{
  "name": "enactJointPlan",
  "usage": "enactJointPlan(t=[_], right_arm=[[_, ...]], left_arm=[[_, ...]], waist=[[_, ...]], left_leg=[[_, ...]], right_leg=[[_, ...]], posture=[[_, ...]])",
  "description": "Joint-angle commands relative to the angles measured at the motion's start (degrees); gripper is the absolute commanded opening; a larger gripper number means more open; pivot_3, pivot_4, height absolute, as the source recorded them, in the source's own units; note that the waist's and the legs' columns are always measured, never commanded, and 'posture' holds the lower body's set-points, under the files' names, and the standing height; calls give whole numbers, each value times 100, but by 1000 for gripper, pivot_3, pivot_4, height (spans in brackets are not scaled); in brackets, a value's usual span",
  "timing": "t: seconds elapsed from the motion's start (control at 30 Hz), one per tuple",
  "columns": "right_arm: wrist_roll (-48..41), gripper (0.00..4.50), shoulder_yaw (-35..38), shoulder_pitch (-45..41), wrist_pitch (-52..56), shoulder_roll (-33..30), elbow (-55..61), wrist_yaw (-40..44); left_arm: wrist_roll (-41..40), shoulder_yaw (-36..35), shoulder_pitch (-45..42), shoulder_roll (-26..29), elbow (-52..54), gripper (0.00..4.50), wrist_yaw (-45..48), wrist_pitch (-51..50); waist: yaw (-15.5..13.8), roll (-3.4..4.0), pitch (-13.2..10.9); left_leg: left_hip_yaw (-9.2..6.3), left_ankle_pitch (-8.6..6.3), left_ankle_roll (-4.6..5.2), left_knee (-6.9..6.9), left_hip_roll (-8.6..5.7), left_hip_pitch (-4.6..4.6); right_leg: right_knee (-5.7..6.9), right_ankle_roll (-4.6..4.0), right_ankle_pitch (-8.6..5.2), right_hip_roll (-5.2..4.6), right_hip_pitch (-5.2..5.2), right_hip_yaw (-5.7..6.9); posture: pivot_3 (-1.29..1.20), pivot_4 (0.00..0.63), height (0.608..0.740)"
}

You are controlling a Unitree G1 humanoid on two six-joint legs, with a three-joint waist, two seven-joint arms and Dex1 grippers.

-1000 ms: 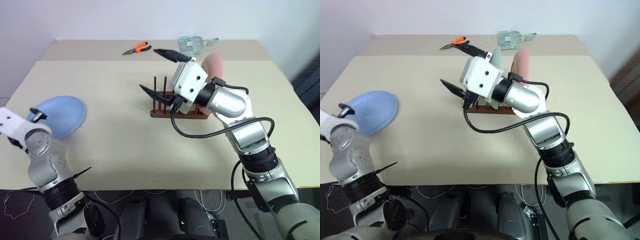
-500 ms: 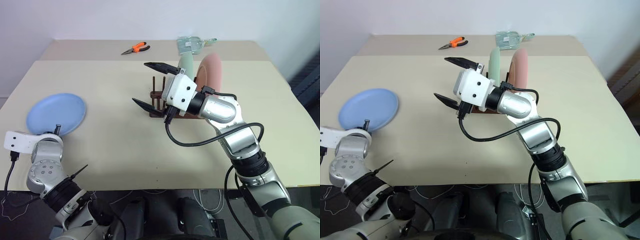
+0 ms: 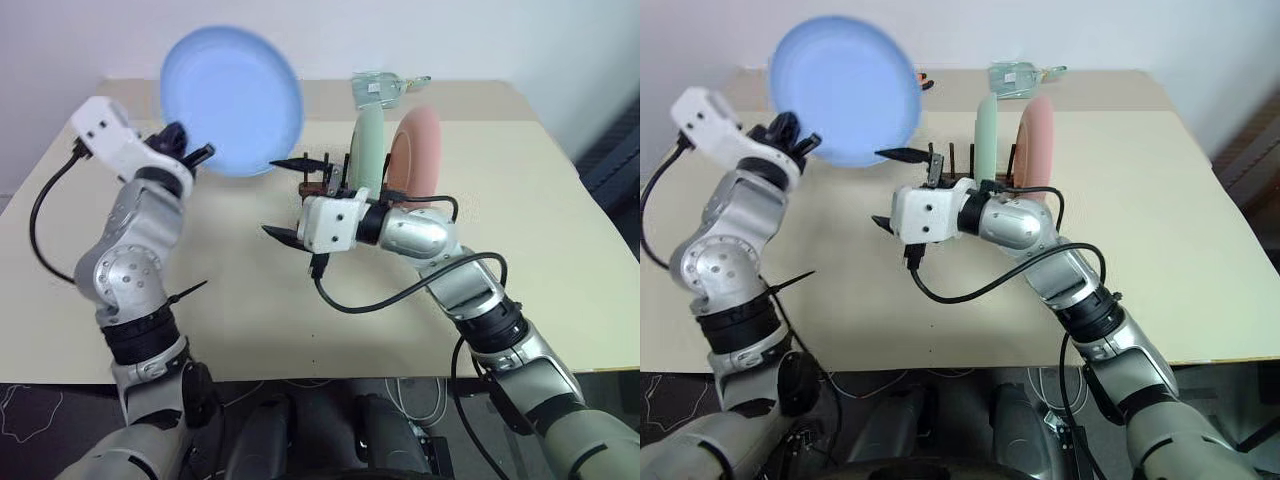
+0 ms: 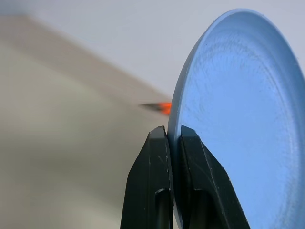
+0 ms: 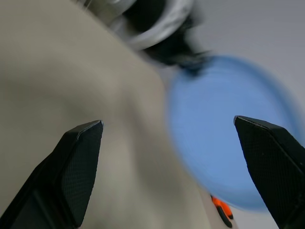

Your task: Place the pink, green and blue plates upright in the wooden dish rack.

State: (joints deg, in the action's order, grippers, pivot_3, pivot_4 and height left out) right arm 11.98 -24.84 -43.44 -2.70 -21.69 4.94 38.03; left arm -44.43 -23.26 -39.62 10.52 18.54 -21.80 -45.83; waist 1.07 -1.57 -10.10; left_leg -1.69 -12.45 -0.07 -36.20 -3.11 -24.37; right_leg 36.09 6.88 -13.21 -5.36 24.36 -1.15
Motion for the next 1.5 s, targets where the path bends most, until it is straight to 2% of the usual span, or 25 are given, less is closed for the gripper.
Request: enactJointPlan(t=[0.03,0.23,0.27,0.3,0.37,0.5,0.53,0.6,0.73,0.8,0.93,1.07,1.17,1.23,1.33,1.4,1.5], right_arm=[[396,4500,-42,-435,-353,196,-469,-257],[1007,4500,-122,-901,-567,540,-1506,-748],[1077,3958,-125,-947,-586,577,-1611,-801],[1124,3644,-122,-973,-604,605,-1678,-832],[1180,2695,-105,-986,-619,655,-1736,-865],[1278,491,-108,-939,-635,705,-1685,-882],[1317,16,-115,-927,-644,705,-1664,-894],[1384,0,-117,-908,-649,712,-1630,-924],[1478,0,-91,-843,-589,745,-1540,-970],[1505,0,-87,-804,-615,726,-1508,-966],[1383,0,-29,-726,-813,696,-1416,-930],[958,0,141,-593,-1205,585,-1185,-762],[254,0,400,-402,-1330,500,-801,-455],[-997,0,835,-300,-798,725,-184,-157],[-2400,0,1288,-273,275,1078,511,-30],[-3788,0,1670,-203,1429,1498,1047,-377],[-5132,0,2127,22,2598,1950,1436,-1034]], left_arm=[[-213,50,-181,-93,272,26,-76,-101],[-387,234,-107,-266,450,26,-88,-284],[-410,242,-74,-302,482,0,-104,-301],[-419,247,-45,-328,506,0,-111,-311],[-418,239,18,-344,530,0,-115,-332],[-506,172,110,-329,539,0,-62,-320],[-592,120,115,-366,531,334,-46,-286],[-848,-43,92,-479,513,1047,-74,-173],[-1411,-723,-181,-637,397,3077,-274,531],[-1428,-982,-314,-429,242,3077,-314,818],[-798,-1119,-188,406,-140,3077,-30,1190],[658,-707,734,1647,-582,3077,787,1635],[1499,-217,1565,2095,-728,3077,1413,2043],[1916,334,2288,2012,-682,3077,1830,2289],[2187,823,2876,1709,-518,3077,2187,2509],[2541,1386,3276,1513,-435,3077,2522,2858],[3125,2010,3635,1499,-516,3077,2985,3421]], waist=[[6,0,0],[-28,-2,-1],[-29,-2,-1],[-32,-3,-1],[-33,-3,-1],[-18,-2,-2],[-18,-2,-2],[-26,-3,-1],[-24,-5,-3],[-17,-5,-3],[-5,-4,-3],[13,-2,-4],[-19,-1,-5],[-40,-1,-4],[-36,1,-6],[-28,-2,-4],[-11,1,-3]], left_leg=[[0,3,-4,1,2,1],[-5,19,-32,2,4,-1],[-4,20,-32,2,4,-2],[-5,20,-32,3,3,-2],[-5,20,-34,3,3,-2],[-6,21,-35,4,4,-2],[-6,21,-35,4,4,-2],[-7,21,-35,4,4,-2],[-8,22,-36,3,5,-2],[-8,22,-36,3,6,-2],[-7,23,-38,7,0,-1],[-5,24,-39,10,-2,0],[-5,21,-35,15,2,0],[-8,10,-16,13,9,-2],[-10,6,-9,14,10,-2],[-12,4,-10,14,13,-2],[-10,3,-12,25,20,-1]], right_leg=[[2,0,0,3,1,-1],[2,-2,1,10,3,-2],[1,-2,1,9,2,-2],[0,-2,1,9,2,-3],[-1,-2,1,9,2,-3],[1,-2,1,11,3,-3],[2,-2,1,12,3,-3],[2,-3,1,13,2,-3],[1,-3,1,12,3,-3],[1,-4,2,13,3,-3],[1,-5,2,20,3,-4],[2,-6,2,24,5,-5],[0,-7,2,24,6,-5],[-2,-7,2,19,4,-4],[-4,-8,2,9,2,-4],[-2,-9,3,7,6,-1],[0,-27,2,-11,14,-1]], posture=[[0,150,738],[0,150,738],[0,150,738],[0,150,738],[0,150,738],[0,150,738],[0,150,738],[0,150,738],[0,150,738],[0,150,738],[0,150,738],[0,150,738],[0,150,738],[0,150,738],[0,150,738],[0,150,738],[0,150,738]])
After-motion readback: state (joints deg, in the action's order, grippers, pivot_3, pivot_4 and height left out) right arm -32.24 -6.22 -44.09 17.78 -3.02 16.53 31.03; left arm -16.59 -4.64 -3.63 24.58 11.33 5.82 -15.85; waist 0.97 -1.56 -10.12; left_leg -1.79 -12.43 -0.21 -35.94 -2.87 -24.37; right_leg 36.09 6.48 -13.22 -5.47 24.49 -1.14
